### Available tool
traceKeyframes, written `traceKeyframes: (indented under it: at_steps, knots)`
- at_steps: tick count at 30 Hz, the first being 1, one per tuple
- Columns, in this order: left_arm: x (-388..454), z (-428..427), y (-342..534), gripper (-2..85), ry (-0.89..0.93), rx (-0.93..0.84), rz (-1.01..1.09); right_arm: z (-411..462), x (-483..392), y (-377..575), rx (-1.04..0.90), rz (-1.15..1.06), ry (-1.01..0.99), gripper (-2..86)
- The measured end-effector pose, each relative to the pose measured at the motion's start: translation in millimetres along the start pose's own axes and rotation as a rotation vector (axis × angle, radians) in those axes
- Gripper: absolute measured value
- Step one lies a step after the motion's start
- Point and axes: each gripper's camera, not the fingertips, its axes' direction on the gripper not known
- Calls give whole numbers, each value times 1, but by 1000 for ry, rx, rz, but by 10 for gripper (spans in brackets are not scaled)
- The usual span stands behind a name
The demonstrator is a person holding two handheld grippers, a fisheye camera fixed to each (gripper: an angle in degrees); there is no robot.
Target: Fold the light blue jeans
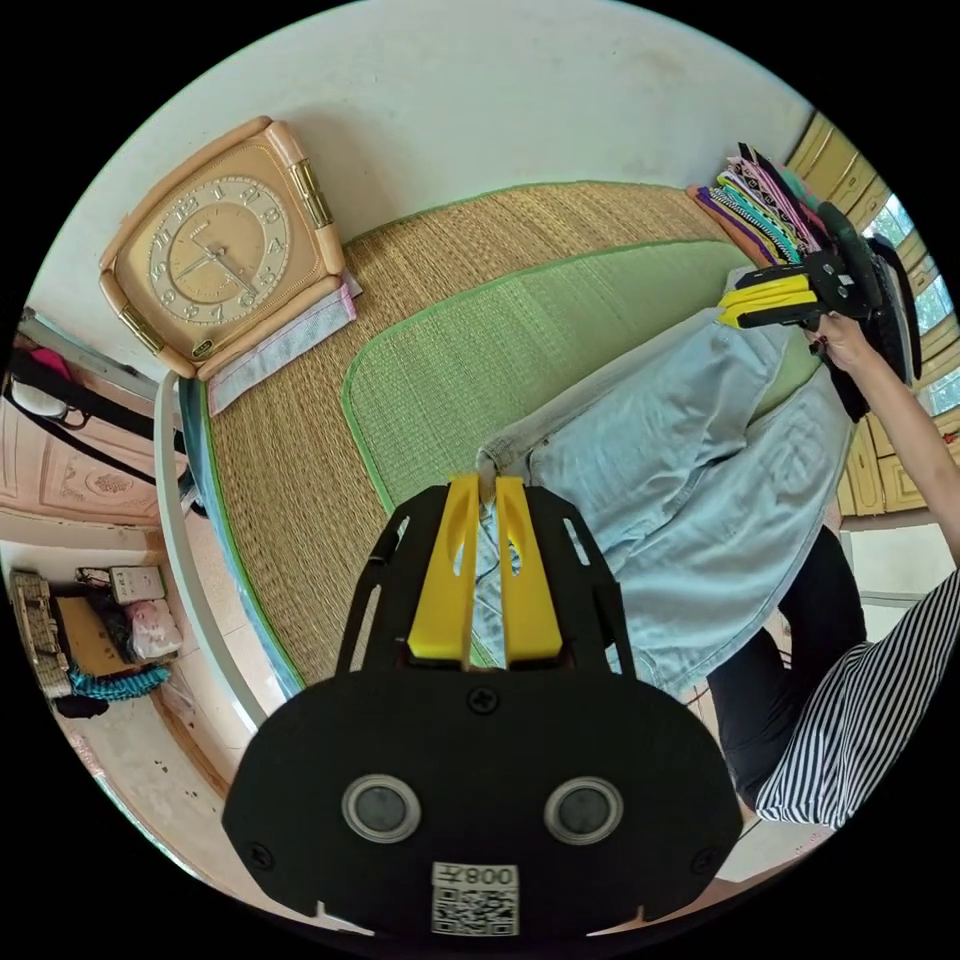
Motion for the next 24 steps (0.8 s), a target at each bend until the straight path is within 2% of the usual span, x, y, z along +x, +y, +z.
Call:
traceKeyframes:
  at_steps: [10,18,24]
  knots:
    - [62,-24,98,15,39,7,53,-38,-109,79,20,-87,5,5]
    - [89,17,170,15,104,-101,17,7,-190,122,-115,-173,-23,5]
    - [100,42,203,15,96,-143,32,27,-210,136,-135,-163,-67,6]
